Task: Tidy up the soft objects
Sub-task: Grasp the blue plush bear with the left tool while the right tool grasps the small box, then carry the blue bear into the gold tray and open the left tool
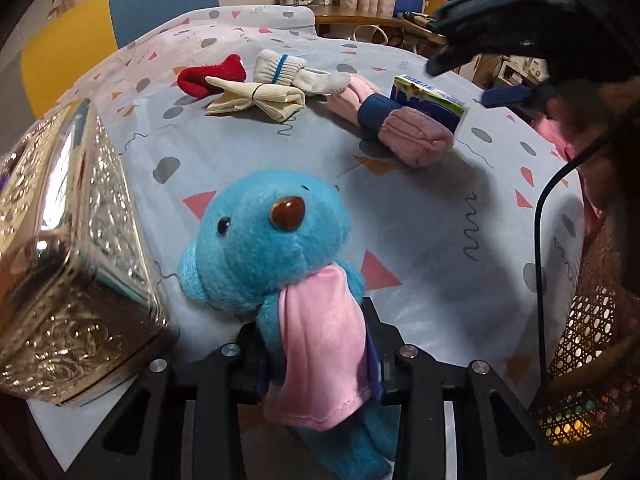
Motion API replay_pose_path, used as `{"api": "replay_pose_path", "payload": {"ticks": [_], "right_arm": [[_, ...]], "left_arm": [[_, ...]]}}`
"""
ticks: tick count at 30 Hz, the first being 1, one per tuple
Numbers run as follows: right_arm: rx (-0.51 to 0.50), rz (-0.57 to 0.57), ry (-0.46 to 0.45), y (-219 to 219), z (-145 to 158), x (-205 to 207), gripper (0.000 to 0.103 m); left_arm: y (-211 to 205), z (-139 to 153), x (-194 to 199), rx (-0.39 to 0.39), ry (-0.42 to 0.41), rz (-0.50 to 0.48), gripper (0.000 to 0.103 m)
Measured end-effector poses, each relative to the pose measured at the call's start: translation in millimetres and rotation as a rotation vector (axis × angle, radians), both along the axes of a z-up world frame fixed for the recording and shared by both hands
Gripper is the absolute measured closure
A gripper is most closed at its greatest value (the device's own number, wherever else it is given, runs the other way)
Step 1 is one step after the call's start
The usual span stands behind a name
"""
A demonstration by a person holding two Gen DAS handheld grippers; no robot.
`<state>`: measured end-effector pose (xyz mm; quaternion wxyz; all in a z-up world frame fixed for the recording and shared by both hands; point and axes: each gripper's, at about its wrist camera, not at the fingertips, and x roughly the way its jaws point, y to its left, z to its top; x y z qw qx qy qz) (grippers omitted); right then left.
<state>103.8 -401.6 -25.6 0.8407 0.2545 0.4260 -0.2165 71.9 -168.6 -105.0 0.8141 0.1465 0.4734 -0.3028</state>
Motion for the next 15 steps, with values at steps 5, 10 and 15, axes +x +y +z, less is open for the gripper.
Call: {"api": "replay_pose_path", "payload": {"ticks": [5,10,15], "right_arm": [[-0.134,0.138,0.181,11.6,-25.5,38.2,0.041],[-0.182,0.149,0.262,14.5,-39.9,43.4,0.072],[-0.107,0.145,0.303,8.1,-51.1,44.3,0.076]], "left_arm": [[3.3,-1.5,-4.4,-0.019,-0.021,0.006,0.065],[5.4,-1.8,-6.4,-0.030,-0.042,0.014,0.065],[7.5,3.4,-5.7,-0.018,-0.022,0.023,0.067]]}}
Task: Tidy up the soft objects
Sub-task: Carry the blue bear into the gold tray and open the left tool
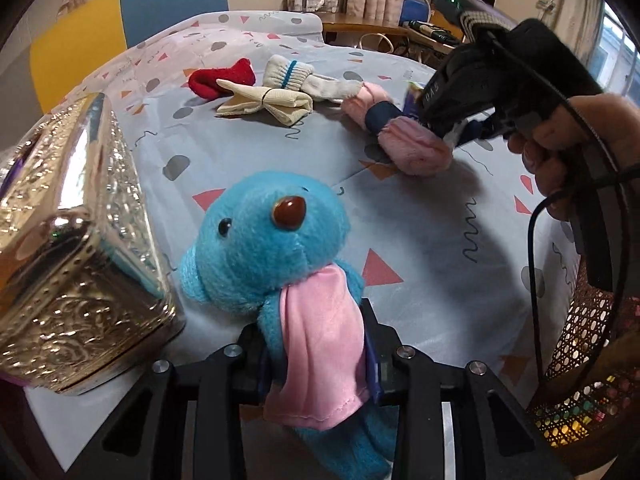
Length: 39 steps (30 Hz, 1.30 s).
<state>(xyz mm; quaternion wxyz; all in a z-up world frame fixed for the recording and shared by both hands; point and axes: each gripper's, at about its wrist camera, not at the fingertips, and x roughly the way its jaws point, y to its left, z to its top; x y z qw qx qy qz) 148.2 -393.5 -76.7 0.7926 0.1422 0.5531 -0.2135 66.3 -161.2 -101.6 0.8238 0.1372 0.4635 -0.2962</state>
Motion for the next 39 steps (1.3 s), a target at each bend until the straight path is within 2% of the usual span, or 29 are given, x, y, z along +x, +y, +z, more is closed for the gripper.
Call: {"api": "replay_pose_path", "payload": {"ticks": [2,5,10,13,17,21,25,31,34,39], "right_arm": [[0.047,-0.031,0.010,-5.8,-3.3,0.1,0.077],[0.048,-0.053,0.001,-9.8,-1.8,-3.4,0.078],[0.020,-0.052,-0.017,-7.8,2.8,-5.9,0.078],[0.018,-0.057,-0.028,-7.7,6.1,-8.0,0.078],[0.020,-0.051,-0.039,-7.6,8.6,-10.1,0.078],[0.008,-0.047,-0.058,-6.6,10.2,-7.5,0.078],[-0.005,-0.045,-0.078,-4.9,15.0,-9.0,0.078],[-0.022,-0.015,-0.089,0.8,18.7,-7.9,0.078],[-0.037,0.000,-0.099,3.6,21.8,-8.0,0.078],[-0.064,0.016,-0.098,8.4,24.6,-10.3,0.078]], "left_arm": [[-0.2,3.5,-3.3,-0.005,-0.010,-0.012,0.067],[-2.9,16.9,-6.2,-0.030,-0.023,-0.033,0.067],[1.7,69.4,8.6,-0.134,-0.082,-0.009,0.067],[20.2,108.0,33.3,-0.187,-0.133,0.059,0.067],[65.9,157.6,77.1,-0.244,-0.192,0.199,0.067],[127.5,183.9,104.7,-0.287,-0.226,0.363,0.067],[195.2,182.7,110.5,-0.304,-0.221,0.511,0.067],[306.8,158.3,80.7,-0.299,-0.203,0.725,0.066],[357.3,135.2,64.9,-0.280,-0.159,0.827,0.066],[419.4,94.8,48.8,-0.345,-0.032,0.986,0.066]]}}
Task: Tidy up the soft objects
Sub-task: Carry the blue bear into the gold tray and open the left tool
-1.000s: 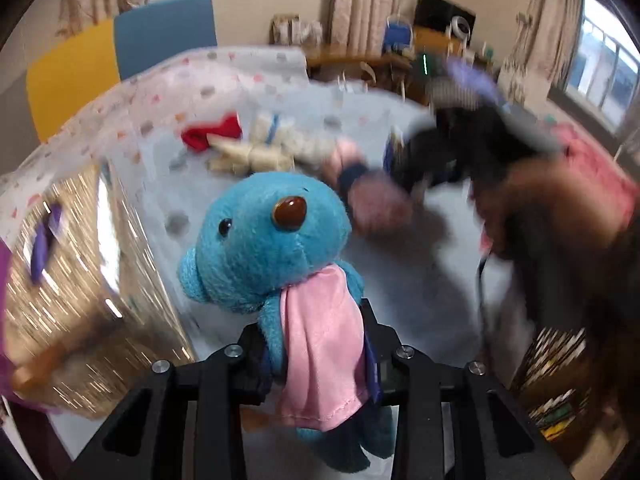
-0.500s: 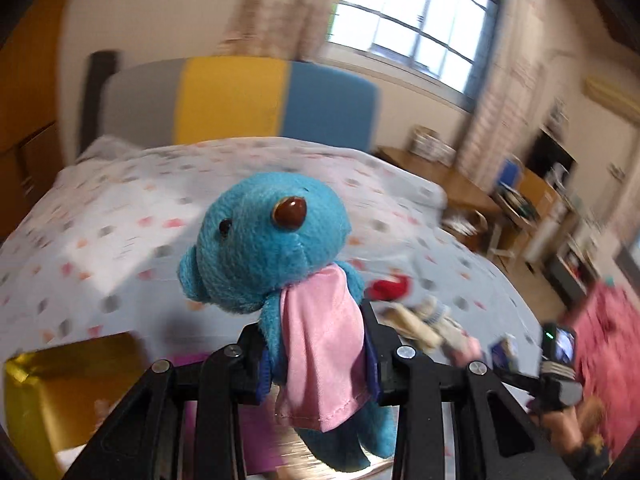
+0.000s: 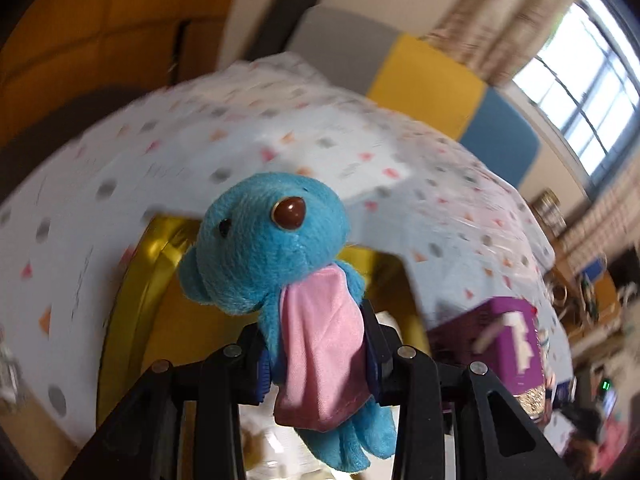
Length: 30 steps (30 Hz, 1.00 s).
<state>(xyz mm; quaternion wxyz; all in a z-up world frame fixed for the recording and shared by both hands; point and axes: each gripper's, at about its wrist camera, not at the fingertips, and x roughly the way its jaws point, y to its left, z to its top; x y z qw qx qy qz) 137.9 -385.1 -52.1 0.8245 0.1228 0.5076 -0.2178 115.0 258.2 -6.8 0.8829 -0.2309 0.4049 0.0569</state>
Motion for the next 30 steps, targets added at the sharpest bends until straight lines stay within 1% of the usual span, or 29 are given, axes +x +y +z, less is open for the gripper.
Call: {"api": "replay_pose_path", "payload": {"ticks": [2,4,8,9,11,13,14,16,19,22,23,25,30], "right_arm": [[-0.008,0.004,0.001,1.0,0.6,-0.2,0.078],[-0.013,0.010,0.002,3.1,0.6,0.6,0.078],[-0.027,0.022,0.009,6.5,0.7,1.9,0.078],[-0.028,0.023,0.008,6.8,1.0,2.0,0.078],[-0.032,0.023,0.007,6.6,0.9,2.0,0.078],[-0.030,0.019,0.010,5.6,0.3,2.2,0.078],[-0.028,0.015,0.013,4.7,-0.2,2.6,0.078],[-0.026,0.011,0.015,3.6,-0.8,3.2,0.078],[-0.027,0.011,0.020,4.0,-2.0,4.9,0.078],[-0.028,0.011,0.015,4.4,-1.6,5.0,0.078],[-0.027,0.007,0.010,4.3,-0.9,4.0,0.078],[-0.022,0.000,-0.002,3.3,0.8,1.9,0.078],[-0.001,0.003,-0.048,1.9,8.2,-1.8,0.078]], "left_arm": [[10.5,-11.5,0.4,-0.037,0.026,0.019,0.066],[14.5,-16.9,3.0,-0.051,0.034,0.023,0.066],[5.5,-21.8,29.1,-0.036,0.053,-0.005,0.059],[2.7,-23.8,34.8,-0.029,0.061,-0.007,0.053],[-2.1,-28.2,45.6,-0.018,0.078,-0.014,0.048],[-3.1,-31.2,46.4,-0.019,0.084,-0.002,0.039],[-3.6,-32.3,45.3,-0.020,0.081,0.006,0.031],[-4.3,-34.5,39.7,-0.018,0.080,0.017,0.030],[-7.9,-34.7,29.0,0.015,0.084,0.028,0.030],[-16.4,-29.5,9.3,0.079,0.062,0.038,0.030],[-22.4,-27.1,1.1,0.114,0.052,0.027,0.030],[-30.5,-24.4,-11.1,0.152,0.037,0.015,0.030],[-53.2,-17.2,-40.8,0.211,0.001,-0.030,0.030]]}}
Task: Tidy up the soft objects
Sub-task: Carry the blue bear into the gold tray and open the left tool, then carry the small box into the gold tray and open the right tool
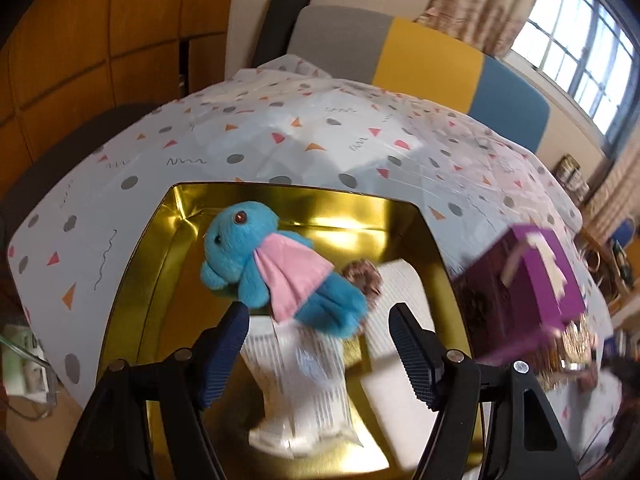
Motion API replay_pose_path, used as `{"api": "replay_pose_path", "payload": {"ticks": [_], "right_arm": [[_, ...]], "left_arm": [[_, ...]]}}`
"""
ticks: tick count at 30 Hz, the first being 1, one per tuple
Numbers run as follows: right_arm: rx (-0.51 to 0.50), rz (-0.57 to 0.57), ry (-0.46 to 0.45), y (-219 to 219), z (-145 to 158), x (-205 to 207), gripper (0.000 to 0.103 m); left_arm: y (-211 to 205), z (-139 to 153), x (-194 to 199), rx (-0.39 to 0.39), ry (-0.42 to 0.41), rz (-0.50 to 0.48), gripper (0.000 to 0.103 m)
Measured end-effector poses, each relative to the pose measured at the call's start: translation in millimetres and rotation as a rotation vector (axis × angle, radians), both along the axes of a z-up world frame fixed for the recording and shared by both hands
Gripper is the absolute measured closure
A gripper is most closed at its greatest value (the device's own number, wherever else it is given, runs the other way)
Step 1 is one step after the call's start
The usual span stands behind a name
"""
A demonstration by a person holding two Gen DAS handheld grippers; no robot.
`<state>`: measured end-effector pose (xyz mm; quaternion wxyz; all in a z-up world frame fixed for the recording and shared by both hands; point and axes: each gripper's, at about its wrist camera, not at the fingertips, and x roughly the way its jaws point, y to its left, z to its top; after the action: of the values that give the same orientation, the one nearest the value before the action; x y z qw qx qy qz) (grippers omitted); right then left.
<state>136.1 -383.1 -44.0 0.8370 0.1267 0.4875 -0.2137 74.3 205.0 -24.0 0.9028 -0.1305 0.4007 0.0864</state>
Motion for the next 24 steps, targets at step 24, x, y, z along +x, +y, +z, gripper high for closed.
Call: {"api": "replay_pose_path", "payload": {"ticks": [24], "right_arm": [[0.058,0.255,-0.175,45.8,27.5,1.0,0.079]], "left_arm": [[-49.2,15.1,-36.4,0.096,-0.038,-0.153,0.028]]}}
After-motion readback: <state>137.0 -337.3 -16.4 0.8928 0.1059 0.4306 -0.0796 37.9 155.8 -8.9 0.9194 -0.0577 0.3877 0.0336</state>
